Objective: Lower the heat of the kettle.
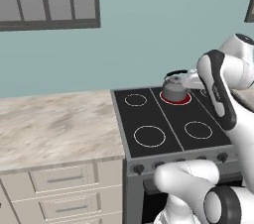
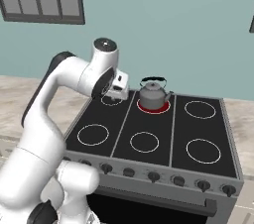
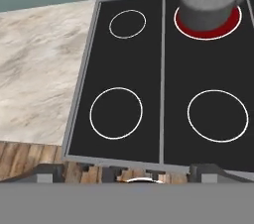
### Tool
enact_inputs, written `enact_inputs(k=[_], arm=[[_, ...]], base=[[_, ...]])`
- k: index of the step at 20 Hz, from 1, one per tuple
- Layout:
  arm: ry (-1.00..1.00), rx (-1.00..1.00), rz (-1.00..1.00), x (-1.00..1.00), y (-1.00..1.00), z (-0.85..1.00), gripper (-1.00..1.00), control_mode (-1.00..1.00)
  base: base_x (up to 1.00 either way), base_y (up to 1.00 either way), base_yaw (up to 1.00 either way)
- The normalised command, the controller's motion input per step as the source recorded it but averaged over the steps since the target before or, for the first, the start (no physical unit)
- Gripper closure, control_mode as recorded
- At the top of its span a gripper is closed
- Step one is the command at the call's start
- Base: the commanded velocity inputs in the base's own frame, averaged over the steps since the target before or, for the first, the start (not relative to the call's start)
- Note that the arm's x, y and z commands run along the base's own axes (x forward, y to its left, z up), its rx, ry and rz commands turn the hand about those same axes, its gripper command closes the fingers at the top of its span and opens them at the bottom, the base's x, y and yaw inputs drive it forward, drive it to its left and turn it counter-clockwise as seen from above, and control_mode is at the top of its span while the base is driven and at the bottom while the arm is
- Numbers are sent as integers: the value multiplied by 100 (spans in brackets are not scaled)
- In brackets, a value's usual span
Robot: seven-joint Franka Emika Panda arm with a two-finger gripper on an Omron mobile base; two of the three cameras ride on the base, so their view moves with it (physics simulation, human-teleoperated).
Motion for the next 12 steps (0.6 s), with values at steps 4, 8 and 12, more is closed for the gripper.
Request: enact_inputs(k=[4,8,12], arm=[[-27,18,0,-70,-100,-42,-100,-100],[-22,18,6,-63,-100,-54,-100,-100],[-25,13,23,-59,-91,-54,-100,-100]], base=[[0,0,0],[0,0,0],[0,0,0]])
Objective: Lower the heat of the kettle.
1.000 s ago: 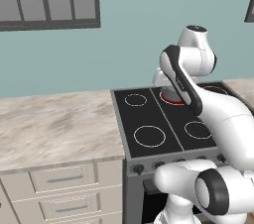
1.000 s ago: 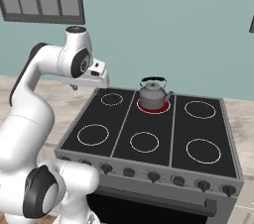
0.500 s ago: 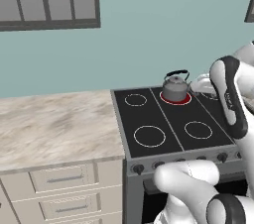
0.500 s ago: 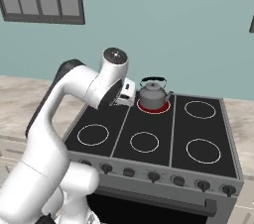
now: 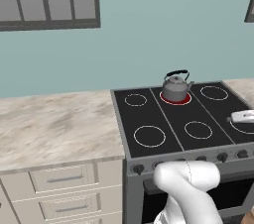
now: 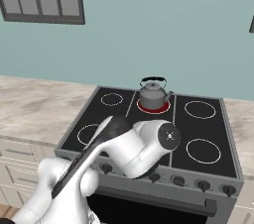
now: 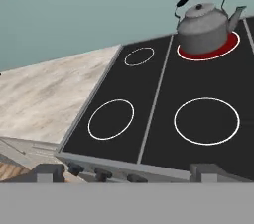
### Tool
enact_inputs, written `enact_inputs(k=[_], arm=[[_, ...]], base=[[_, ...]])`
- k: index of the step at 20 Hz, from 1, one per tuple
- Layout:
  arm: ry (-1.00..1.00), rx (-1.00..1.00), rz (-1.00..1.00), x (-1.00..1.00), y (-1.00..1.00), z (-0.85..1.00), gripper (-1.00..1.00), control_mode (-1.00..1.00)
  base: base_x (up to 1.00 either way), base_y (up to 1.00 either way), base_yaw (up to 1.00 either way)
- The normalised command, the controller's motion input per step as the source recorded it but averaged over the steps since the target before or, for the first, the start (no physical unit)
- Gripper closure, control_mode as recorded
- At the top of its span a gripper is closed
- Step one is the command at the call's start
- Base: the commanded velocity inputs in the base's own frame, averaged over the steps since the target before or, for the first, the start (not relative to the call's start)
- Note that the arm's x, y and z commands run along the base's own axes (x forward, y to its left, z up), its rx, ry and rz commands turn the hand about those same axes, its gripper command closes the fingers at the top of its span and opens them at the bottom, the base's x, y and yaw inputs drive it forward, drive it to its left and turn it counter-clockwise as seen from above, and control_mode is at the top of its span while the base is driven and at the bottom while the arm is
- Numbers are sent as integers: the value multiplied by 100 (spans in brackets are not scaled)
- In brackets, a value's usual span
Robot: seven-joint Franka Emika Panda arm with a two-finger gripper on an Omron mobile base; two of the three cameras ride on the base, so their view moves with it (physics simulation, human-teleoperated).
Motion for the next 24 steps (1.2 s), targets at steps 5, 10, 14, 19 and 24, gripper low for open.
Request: enact_inputs(k=[5,10,14,19,24], arm=[[-46,0,41,-54,-88,-46,-100,-100],[-42,-25,37,-23,-43,-64,-100,-100],[-15,-27,27,-6,-13,-56,-100,-100],[-28,-11,7,0,-2,-41,-100,-100],[-33,-11,-11,2,-15,-58,-100,-100]], base=[[0,0,0],[0,0,0],[0,0,0],[0,0,0],[0,0,0]])
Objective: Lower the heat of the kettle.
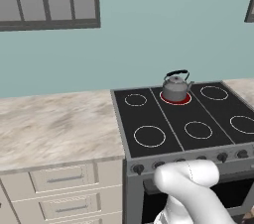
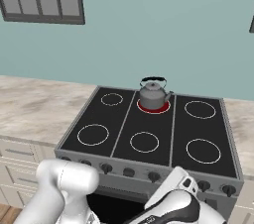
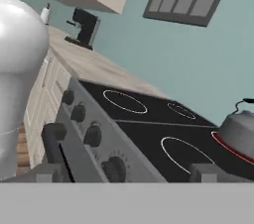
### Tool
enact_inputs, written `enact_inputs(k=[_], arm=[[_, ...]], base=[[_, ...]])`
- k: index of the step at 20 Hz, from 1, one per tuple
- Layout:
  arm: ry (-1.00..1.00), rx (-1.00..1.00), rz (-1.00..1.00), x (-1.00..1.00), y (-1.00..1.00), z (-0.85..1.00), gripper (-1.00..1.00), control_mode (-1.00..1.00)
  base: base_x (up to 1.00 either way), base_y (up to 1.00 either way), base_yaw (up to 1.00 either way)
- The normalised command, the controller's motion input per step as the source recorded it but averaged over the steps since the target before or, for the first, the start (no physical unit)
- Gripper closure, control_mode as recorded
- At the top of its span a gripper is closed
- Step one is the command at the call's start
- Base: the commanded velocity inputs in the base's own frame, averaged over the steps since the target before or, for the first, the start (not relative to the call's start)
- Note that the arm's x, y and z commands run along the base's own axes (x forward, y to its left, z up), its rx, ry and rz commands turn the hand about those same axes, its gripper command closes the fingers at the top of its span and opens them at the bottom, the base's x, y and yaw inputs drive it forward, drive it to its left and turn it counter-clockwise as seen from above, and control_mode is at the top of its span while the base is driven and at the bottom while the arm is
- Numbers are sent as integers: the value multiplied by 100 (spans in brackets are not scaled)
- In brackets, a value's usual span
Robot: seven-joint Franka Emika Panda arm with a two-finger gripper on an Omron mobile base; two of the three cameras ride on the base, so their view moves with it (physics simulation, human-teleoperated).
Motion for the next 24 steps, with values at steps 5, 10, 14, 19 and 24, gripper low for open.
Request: enact_inputs(k=[5,10,14,19,24], arm=[[-20,-9,-23,22,-1,-47,-100,-100],[-11,-9,-8,34,-6,-23,-100,-100],[-8,-7,0,19,-33,-21,-100,-100],[-13,-2,0,0,-45,-23,-100,-100],[-5,-8,0,8,-25,-23,-100,-100]], base=[[0,0,0],[0,0,0],[0,0,0],[0,0,0],[0,0,0]])
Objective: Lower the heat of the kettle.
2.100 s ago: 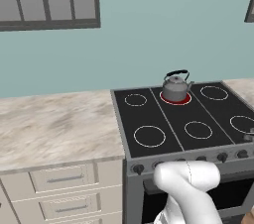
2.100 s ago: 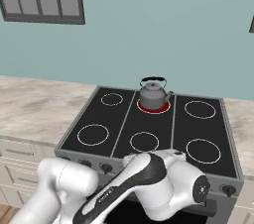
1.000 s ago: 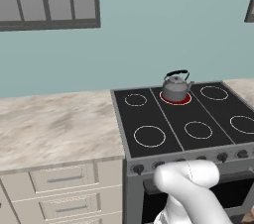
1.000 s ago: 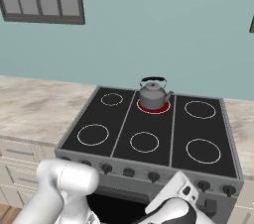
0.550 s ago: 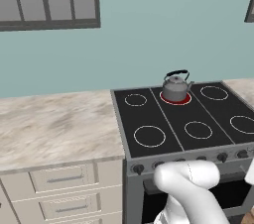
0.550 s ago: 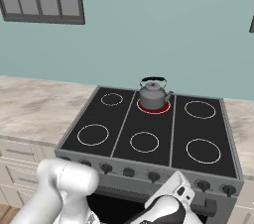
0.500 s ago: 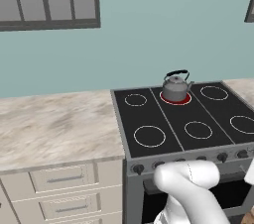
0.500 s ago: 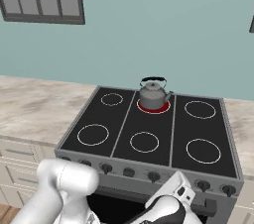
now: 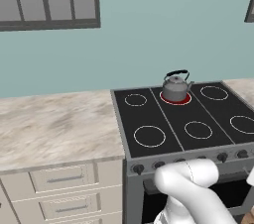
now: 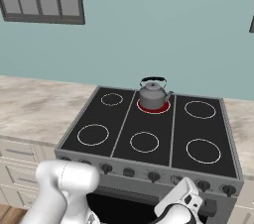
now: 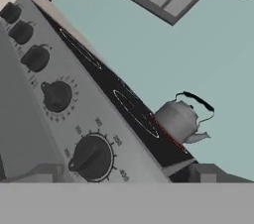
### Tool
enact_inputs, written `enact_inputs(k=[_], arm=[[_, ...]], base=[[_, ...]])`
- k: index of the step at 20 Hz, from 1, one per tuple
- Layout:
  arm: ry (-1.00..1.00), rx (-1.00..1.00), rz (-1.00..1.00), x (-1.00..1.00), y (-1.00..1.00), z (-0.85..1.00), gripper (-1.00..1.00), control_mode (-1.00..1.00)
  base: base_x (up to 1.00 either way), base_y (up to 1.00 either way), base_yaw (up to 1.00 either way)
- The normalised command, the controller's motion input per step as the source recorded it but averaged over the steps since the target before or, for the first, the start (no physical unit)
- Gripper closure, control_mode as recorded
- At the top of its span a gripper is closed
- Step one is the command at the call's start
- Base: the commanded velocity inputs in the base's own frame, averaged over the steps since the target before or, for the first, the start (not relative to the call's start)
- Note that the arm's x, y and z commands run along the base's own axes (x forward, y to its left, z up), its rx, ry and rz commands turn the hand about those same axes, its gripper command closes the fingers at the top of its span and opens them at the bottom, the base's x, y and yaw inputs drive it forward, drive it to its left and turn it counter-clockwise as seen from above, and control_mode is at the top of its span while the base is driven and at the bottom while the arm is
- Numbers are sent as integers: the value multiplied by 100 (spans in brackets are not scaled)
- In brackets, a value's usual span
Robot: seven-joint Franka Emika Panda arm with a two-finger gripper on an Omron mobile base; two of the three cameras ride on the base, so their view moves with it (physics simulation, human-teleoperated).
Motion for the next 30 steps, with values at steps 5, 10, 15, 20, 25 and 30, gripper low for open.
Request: enact_inputs(k=[5,10,15,20,25,30], arm=[[0,-10,0,12,-21,-26,-100,-100],[0,-10,-3,14,-7,-19,-100,-100],[-5,-4,-5,6,0,-3,-100,-100],[-4,-2,-8,5,0,0,-100,-100],[-1,0,-9,10,0,0,-100,-100],[0,-2,-7,17,0,0,-100,-100]], base=[[0,0,0],[0,0,0],[0,0,0],[0,0,0],[0,0,0],[0,0,0]])
